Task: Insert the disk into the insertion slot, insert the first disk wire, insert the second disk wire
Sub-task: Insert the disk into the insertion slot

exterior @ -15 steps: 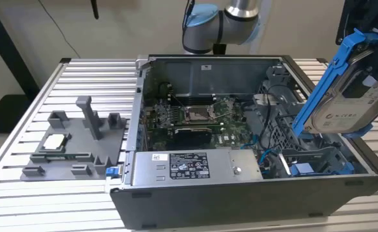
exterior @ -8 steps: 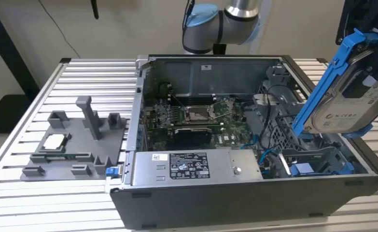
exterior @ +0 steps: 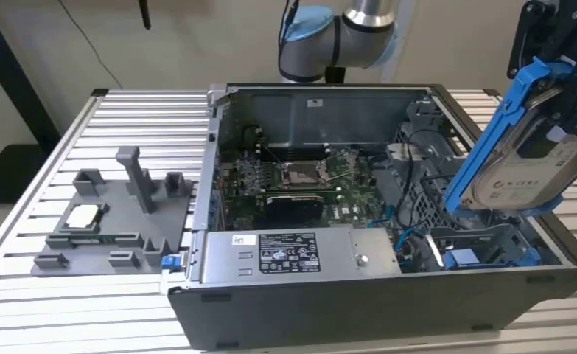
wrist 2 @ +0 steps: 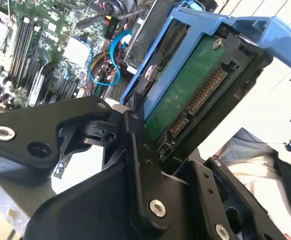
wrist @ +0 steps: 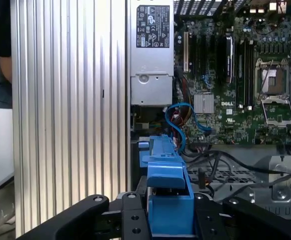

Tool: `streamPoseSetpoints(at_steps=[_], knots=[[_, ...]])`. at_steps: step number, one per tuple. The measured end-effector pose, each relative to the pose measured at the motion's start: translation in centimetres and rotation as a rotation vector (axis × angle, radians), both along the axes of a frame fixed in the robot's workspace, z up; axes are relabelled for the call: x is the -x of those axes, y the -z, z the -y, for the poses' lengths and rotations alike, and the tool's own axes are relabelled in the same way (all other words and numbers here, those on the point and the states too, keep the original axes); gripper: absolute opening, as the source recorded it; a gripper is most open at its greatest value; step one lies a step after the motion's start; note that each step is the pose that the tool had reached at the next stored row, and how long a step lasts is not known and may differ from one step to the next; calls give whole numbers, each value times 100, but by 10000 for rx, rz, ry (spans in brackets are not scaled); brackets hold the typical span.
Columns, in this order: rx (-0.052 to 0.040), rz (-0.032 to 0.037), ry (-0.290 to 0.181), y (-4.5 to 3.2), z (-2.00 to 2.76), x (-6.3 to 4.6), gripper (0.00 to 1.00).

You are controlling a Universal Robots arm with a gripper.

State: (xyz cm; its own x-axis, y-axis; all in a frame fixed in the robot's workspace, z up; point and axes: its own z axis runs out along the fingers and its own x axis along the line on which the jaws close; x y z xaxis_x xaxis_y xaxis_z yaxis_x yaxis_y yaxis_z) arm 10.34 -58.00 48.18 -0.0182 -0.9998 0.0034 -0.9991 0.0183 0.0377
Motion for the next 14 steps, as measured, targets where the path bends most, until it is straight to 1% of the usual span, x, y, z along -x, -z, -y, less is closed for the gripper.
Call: streamPoseSetpoints(at_steps=[3, 14], knots=[[0, 2, 0, 43, 1, -4, 33], [-1, 3, -1, 152, 1, -26, 33]])
